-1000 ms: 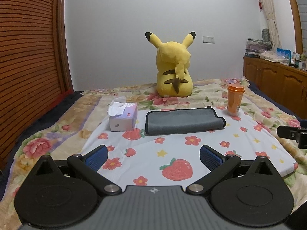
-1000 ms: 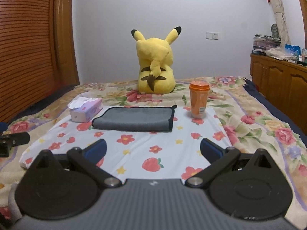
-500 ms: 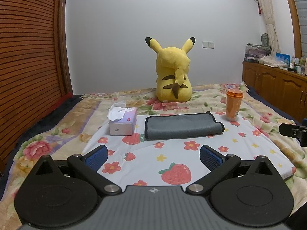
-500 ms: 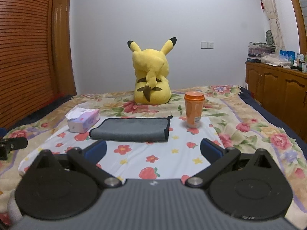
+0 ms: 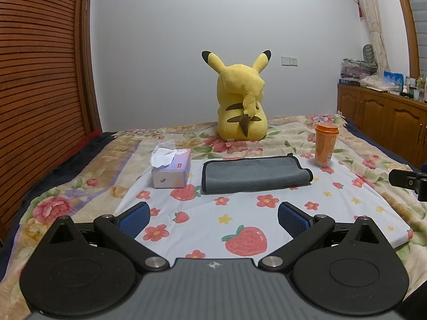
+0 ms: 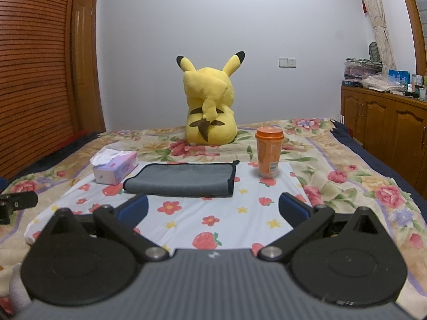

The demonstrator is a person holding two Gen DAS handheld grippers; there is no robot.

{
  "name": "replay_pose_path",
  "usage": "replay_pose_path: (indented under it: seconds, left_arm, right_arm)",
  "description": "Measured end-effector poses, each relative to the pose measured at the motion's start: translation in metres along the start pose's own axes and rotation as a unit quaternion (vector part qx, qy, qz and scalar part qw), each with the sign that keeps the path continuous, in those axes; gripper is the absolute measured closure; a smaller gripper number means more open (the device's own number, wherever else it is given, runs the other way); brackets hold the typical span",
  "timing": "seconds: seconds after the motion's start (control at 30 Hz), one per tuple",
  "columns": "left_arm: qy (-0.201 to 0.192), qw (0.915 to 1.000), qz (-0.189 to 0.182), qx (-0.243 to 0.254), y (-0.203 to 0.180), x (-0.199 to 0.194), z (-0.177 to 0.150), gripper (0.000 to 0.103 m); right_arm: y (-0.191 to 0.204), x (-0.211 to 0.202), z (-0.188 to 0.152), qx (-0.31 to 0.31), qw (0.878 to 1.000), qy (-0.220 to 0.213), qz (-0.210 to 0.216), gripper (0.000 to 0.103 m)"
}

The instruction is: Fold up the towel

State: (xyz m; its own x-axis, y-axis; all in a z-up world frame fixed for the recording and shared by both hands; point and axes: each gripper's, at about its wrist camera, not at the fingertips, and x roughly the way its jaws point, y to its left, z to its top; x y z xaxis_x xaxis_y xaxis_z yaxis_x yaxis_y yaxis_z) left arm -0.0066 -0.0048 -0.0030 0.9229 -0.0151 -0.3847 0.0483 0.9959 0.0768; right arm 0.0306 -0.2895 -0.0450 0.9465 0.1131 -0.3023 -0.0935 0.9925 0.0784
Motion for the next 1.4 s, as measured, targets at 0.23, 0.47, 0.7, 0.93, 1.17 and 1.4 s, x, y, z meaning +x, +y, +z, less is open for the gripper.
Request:
replay_pose_path:
  seconds: [0.23,0.47,0.7,0.93,1.17,1.4]
  left_arm:
    - [0.002,1.0,0.0,0.001,0.0001,0.0003,-0.0006,0.0]
    - [0.002,1.0,0.0,0.001,0.0004,0.0004,-0.0013,0.0]
    - [0.002,1.0,0.001,0.003,0.0015,0.0006,-0.002,0.0]
    - [0.002,1.0,0.001,0.004,0.001,0.0006,-0.002,0.0]
    - [0.002,1.0,0.002,0.005,0.0016,0.0009,-0.0019,0.0]
    - [0.002,1.0,0.002,0.005,0.001,0.0008,-0.0018,0.0]
  right_arm:
    - [0.0,0.0001,0.0001,-0.001,1.0,0.001,-0.001,0.0]
    - [-0.0035,-0.0002,-0.001,0.001,1.0,0.001,0.0,0.0]
    - [-0.0038,-0.0002,-0.0008,0.001,1.0,0.0,0.0,0.0]
    - [-0.003,0.0,-0.0006,0.001,1.0,0.001,0.0,0.0]
    - [-0.0026,0.0001,-0.0004,0.0,1.0,0.001,0.0,0.0]
    - [-0.003,-0.0002,-0.0009,0.0,1.0,0.001,0.0,0.0]
